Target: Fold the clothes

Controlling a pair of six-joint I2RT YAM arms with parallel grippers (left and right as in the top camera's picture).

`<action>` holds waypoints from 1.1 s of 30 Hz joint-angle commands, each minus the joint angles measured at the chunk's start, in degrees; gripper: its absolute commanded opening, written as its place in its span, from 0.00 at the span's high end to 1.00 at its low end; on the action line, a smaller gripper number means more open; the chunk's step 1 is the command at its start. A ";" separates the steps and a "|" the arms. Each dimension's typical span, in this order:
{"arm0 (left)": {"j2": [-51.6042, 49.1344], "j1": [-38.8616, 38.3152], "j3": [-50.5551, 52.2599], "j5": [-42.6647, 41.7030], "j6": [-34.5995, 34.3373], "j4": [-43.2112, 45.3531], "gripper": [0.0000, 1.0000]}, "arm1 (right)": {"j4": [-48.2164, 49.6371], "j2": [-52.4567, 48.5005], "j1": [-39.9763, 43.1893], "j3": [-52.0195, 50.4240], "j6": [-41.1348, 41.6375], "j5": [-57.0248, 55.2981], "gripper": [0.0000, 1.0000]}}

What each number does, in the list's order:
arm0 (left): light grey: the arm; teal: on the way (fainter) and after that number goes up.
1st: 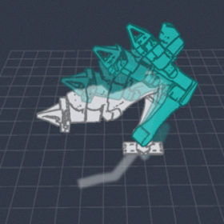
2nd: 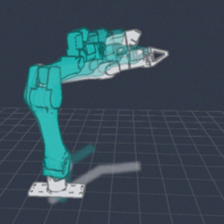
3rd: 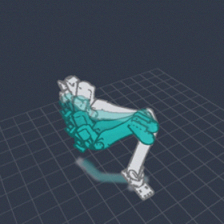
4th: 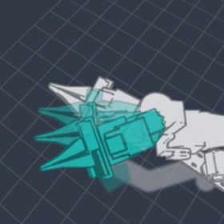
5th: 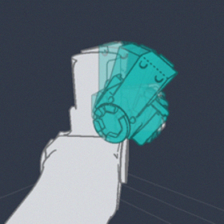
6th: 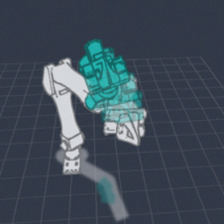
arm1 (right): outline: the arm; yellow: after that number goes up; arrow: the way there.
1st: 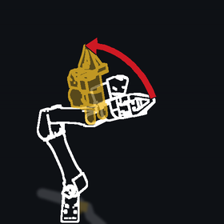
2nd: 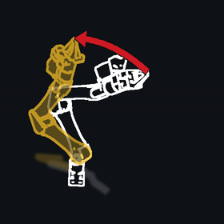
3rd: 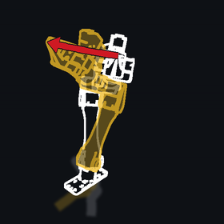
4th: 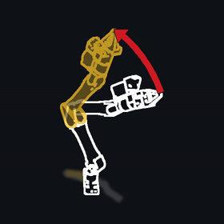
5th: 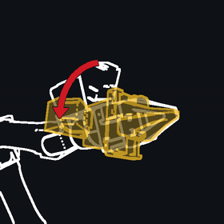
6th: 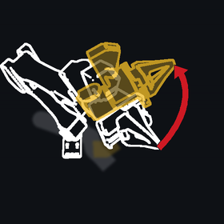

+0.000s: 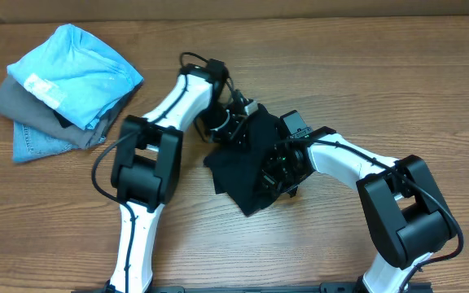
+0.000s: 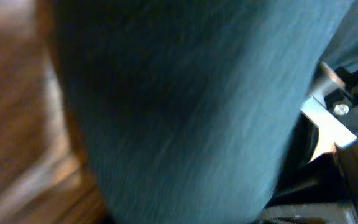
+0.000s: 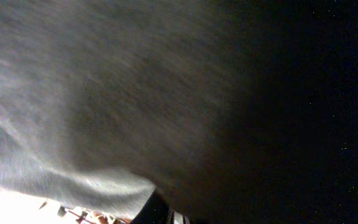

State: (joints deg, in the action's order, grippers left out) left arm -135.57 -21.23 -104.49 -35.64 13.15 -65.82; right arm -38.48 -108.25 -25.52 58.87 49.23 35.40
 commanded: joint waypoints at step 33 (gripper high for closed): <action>2.40 38.69 -39.28 2.64 -15.41 -7.21 0.96 | -2.86 28.46 0.90 -0.63 -10.32 -8.41 0.79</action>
State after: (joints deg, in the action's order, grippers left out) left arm -135.00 14.28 -142.56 -33.34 1.89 -73.82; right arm -41.58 -80.25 -24.84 58.33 40.07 27.79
